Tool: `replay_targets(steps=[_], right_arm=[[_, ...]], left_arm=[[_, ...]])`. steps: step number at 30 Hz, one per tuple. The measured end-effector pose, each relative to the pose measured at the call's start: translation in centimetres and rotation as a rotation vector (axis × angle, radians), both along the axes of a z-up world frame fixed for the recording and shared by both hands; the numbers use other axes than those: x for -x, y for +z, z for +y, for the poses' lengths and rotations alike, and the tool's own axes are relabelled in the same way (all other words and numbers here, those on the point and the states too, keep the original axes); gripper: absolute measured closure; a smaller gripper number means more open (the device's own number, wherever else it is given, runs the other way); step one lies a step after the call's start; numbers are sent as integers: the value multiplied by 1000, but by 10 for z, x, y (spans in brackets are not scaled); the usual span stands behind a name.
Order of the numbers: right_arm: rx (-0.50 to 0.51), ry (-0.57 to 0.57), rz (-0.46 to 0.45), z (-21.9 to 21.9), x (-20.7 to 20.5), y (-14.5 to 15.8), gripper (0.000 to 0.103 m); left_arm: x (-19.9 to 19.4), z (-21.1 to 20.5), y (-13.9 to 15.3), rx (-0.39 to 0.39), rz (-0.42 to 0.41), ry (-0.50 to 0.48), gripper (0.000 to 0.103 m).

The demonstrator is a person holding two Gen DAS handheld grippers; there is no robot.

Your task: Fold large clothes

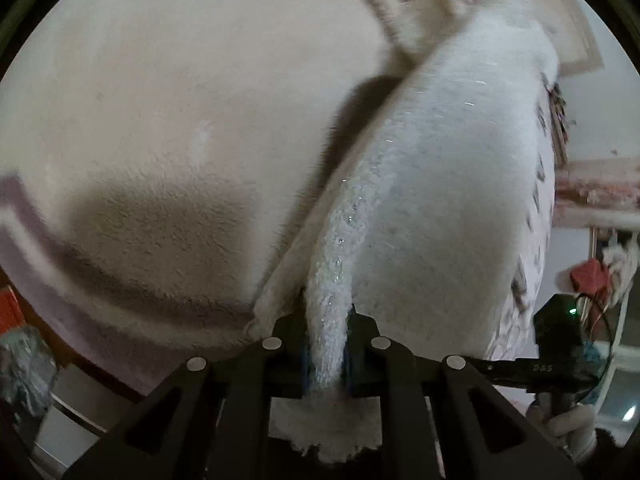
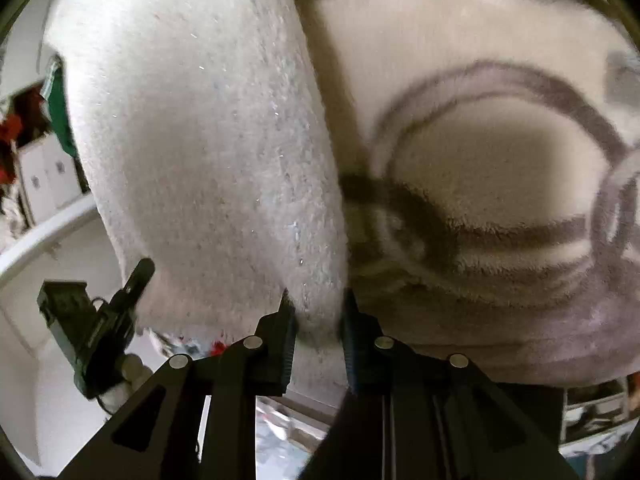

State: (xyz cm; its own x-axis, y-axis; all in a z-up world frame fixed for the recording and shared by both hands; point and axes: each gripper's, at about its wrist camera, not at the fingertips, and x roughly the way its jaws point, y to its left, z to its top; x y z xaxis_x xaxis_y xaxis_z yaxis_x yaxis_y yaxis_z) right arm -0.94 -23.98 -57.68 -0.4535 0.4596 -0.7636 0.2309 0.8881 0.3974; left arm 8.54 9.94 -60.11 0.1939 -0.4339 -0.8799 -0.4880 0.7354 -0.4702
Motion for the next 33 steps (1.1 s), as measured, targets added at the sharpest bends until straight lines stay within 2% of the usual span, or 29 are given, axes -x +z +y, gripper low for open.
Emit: replay_targets(steps=[1, 3, 4, 5, 6, 7, 8, 9, 13, 14, 16, 17, 18, 19, 21, 22, 24, 28, 30, 33], right_arm=[[17, 13, 34, 8, -4, -10, 76], [7, -5, 115, 9, -16, -15, 71], [-10, -9, 128, 6, -20, -7, 71], [-20, -3, 107, 4, -28, 4, 71], [-21, 9, 63, 2, -36, 18, 69], [-16, 29, 14, -2, -45, 32, 61], [-7, 49, -21, -3, -55, 44, 56], [4, 66, -46, -4, -66, 55, 56], [34, 114, -157, 2, -129, 88, 56], [45, 130, -196, 6, -153, 95, 56], [64, 149, -291, 17, -195, 107, 56], [84, 159, -344, 24, -216, 115, 56], [107, 170, -387, 28, -241, 117, 56], [119, 177, -426, 37, -264, 119, 56], [132, 187, -465, 51, -308, 117, 59], [151, 191, -474, 60, -329, 112, 65], [184, 225, -459, 70, -364, 88, 67], [275, 272, -330, 62, -390, 17, 70], [303, 297, -307, 63, -390, -5, 70], [354, 298, -320, 74, -394, -19, 69]], left_arm=[[-5, 2, 4, 0, 11, 8, 88], [-11, 1, 26, -56, 17, -15, 83], [-16, -2, 42, -154, 23, -30, 82], [-18, -9, 57, -251, 15, -41, 83], [-19, -14, 72, -308, -1, -50, 82], [-25, -21, 85, -352, -20, -60, 81], [-34, -26, 96, -396, -32, -72, 74], [-41, -29, 103, -420, -42, -75, 67], [-115, -51, 135, -425, -183, -49, 67], [-140, -58, 141, -409, -224, -58, 67], [-170, -54, 144, -371, -256, -95, 68], [-201, -66, 141, -342, -274, -123, 72], [-232, -77, 132, -317, -278, -158, 92], [-248, -84, 124, -328, -265, -179, 98], [-293, -88, 86, -374, -181, -229, 98], [-306, -85, 66, -388, -141, -234, 98], [-322, -72, 30, -359, -87, -228, 98], [-322, -56, 20, -302, -117, -207, 98], [-318, -51, 16, -276, -133, -193, 98], [-322, -46, 11, -249, -144, -173, 98]])
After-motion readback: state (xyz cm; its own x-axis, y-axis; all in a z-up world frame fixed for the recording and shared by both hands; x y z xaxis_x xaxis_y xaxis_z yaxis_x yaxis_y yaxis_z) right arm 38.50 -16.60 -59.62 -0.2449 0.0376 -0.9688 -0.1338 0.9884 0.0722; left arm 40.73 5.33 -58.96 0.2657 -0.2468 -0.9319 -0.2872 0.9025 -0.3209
